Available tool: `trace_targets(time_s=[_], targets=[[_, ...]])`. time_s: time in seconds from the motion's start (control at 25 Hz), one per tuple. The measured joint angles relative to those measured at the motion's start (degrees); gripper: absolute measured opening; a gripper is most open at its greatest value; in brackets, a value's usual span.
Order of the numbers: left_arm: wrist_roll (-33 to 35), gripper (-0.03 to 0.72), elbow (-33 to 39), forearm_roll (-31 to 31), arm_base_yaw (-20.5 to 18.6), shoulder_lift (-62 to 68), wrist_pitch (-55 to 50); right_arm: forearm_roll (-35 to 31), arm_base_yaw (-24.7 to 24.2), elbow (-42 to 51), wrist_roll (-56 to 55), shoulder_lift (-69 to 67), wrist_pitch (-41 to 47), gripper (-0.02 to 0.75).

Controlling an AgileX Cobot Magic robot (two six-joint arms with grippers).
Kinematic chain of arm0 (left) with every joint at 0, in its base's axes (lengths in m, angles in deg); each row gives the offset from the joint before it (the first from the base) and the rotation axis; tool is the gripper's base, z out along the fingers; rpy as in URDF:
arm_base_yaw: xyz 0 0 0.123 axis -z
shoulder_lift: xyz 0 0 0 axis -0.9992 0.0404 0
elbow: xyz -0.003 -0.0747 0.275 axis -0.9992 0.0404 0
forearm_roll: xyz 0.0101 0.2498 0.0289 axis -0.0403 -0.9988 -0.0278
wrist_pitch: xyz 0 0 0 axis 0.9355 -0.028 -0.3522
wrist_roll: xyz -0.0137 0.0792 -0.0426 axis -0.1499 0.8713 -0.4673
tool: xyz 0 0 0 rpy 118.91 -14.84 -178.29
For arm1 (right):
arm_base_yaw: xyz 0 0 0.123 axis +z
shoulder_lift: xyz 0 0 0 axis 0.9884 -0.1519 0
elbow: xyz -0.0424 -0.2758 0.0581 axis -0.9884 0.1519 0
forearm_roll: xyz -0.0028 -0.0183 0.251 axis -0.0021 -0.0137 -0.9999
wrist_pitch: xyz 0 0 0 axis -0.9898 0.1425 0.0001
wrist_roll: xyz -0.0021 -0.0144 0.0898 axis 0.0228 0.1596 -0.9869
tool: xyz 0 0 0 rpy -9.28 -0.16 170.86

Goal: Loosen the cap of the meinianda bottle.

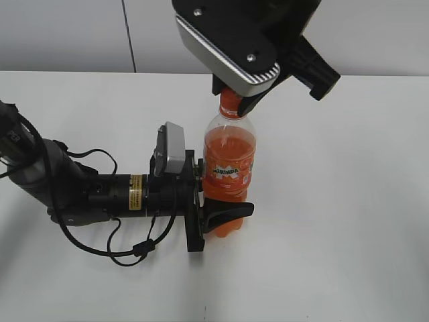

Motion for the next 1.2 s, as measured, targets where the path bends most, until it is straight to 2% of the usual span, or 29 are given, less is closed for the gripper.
trace_targets(time_s=[0.36, 0.68, 1.0, 1.2], targets=[[0.0, 0.384, 0.0, 0.0, 0.0, 0.0, 0.0, 0.0, 0.0, 0.0, -0.4, 0.0, 0.0, 0.275], [0.0, 0.384, 0.0, 0.0, 0.0, 0.0, 0.0, 0.0, 0.0, 0.0, -7.9, 0.0, 0.0, 0.275], [-1.1, 0.384, 0.0, 0.5, -0.1, 0.0, -0.2, -2.5, 0.0, -0.2, -12.7, 1.0, -0.5, 0.33], [-1.1, 0.384, 0.0, 0.5, -0.1, 0.0, -0.2, -2.6, 0.0, -0.2, -19.4, 1.0, -0.5, 0.425]])
